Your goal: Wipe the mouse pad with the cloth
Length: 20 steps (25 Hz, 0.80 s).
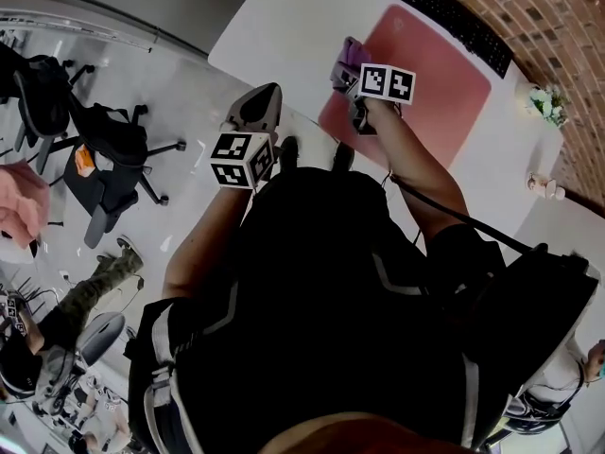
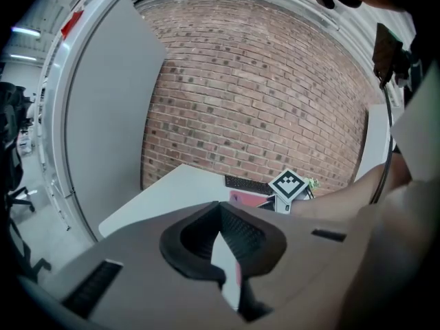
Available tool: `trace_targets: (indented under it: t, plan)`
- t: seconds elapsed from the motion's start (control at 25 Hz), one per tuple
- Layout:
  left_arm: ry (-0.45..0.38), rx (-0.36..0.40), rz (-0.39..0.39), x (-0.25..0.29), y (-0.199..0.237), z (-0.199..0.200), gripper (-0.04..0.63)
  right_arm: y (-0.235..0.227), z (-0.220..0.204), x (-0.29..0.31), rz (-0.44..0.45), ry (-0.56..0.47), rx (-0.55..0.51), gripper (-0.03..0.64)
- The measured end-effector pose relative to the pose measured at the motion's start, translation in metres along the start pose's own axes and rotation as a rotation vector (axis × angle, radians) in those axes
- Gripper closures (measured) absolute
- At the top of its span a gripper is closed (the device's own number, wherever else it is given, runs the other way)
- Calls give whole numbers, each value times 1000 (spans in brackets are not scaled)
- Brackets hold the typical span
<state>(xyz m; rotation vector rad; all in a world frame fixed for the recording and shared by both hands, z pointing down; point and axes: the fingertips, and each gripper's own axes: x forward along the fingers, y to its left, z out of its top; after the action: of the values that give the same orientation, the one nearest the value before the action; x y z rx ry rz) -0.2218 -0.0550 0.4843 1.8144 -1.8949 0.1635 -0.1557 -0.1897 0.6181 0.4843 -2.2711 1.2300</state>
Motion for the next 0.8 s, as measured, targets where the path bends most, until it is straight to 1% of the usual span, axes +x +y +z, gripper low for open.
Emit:
trace_targets:
  t: [0.2,0.28,0.36,0.44,0.56,0.68,0.8]
  plan:
    - [0,25,-53,13,-9,6,591,11,23,-31,27,-105,2,563]
    - [1,37,-85,23,-19,8,591,5,32,-54,24,-159,9,563]
    - [0,56,-137,35,-33,13,591,-10,41,-82,-2,-219,17,563]
    - [-8,81,-201,47,-51,19,591,-32,46,-114,-52,-276,23,563]
    - [-2,116,-282,64,-80,23,591,-77,47,-166,-162,-346,40,563]
    - [20,149,-344,81,-104,22,591,-121,41,-214,-267,-404,79,563]
    - [35,172,-386,95,-129,21,591,-162,34,-254,-360,-425,91,563]
